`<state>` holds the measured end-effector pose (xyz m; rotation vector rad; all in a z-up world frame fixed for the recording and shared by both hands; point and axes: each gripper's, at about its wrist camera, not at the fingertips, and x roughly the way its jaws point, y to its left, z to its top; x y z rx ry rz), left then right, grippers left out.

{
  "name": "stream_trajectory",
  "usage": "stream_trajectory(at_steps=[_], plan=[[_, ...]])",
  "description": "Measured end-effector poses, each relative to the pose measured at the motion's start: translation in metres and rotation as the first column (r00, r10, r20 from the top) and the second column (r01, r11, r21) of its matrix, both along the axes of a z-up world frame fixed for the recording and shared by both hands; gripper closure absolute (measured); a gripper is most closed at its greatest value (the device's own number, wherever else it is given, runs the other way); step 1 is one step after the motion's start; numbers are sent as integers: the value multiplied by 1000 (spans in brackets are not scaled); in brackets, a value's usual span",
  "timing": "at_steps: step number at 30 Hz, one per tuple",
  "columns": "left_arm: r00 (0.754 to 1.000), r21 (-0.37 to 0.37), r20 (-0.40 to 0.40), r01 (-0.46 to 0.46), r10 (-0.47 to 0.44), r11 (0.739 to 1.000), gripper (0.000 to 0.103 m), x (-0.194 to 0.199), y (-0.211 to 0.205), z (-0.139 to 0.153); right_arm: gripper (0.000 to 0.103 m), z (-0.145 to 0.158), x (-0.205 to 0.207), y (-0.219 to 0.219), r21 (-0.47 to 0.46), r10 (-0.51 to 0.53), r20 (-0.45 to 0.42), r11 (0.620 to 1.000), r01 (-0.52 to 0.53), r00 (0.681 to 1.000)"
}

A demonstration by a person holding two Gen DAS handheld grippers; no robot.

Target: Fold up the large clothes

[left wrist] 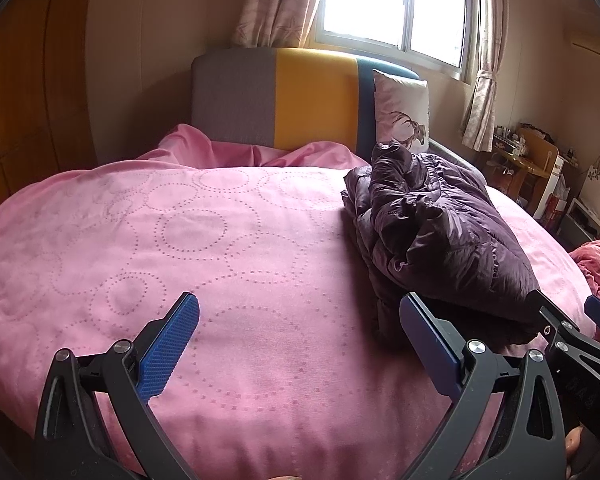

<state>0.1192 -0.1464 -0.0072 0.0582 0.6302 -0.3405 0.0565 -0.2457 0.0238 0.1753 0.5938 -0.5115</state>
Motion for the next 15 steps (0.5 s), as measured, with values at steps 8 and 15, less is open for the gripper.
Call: stream_trajectory(at_steps=[8,15], plan=[[1000,-1,6,0,0,1000,4,1,1,3,2,0,2,2,0,8,2,1000,-8,1000],[1000,3,-1,-2,2,1000,4,3,2,3,2,0,5,3,1,16,9,1000,-16,1000]])
